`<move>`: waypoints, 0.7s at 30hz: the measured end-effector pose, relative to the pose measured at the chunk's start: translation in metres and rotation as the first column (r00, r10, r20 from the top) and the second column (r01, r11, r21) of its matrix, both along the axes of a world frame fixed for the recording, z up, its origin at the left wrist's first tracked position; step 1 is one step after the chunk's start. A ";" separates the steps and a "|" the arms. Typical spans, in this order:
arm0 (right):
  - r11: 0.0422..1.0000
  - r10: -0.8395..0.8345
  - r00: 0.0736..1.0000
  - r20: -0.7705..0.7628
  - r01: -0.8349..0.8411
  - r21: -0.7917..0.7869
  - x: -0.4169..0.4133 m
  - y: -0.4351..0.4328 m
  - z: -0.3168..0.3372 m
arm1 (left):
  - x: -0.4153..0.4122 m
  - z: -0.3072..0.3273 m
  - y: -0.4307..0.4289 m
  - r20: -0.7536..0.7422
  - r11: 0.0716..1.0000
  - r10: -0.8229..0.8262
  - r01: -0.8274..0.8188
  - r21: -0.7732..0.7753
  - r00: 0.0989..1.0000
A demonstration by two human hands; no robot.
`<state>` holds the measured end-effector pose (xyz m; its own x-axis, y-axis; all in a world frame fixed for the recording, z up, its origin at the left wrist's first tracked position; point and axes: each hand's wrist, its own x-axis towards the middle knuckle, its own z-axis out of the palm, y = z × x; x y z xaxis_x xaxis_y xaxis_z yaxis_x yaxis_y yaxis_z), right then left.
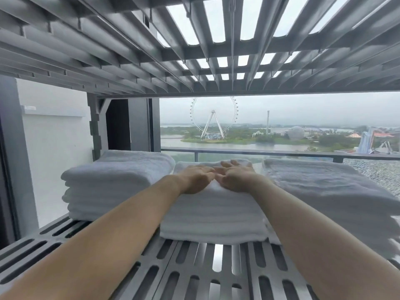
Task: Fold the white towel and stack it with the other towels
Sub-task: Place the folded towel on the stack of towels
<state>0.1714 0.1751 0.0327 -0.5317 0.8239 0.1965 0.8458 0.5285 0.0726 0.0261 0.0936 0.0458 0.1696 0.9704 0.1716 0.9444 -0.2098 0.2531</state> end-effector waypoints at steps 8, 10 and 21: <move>0.995 0.073 0.980 -0.186 -0.085 -0.056 0.015 0.014 -0.002 | -0.009 -0.025 0.056 -0.049 0.988 0.091 -0.096 -0.117 0.995; 0.995 0.027 0.964 -0.263 -0.051 -0.082 0.012 0.008 -0.003 | -0.018 -0.029 0.061 0.052 0.986 0.088 -0.080 -0.145 0.995; 0.901 0.171 0.968 -0.186 -0.077 0.428 0.024 -0.052 0.001 | -0.004 -0.046 -0.027 -0.089 0.831 -0.171 0.193 0.522 0.981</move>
<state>0.1958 0.1235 0.0340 -0.5307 0.5724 0.6250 0.7951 0.5916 0.1333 0.0226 0.0670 -0.0004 0.3507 0.6868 0.6366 0.8823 -0.4702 0.0212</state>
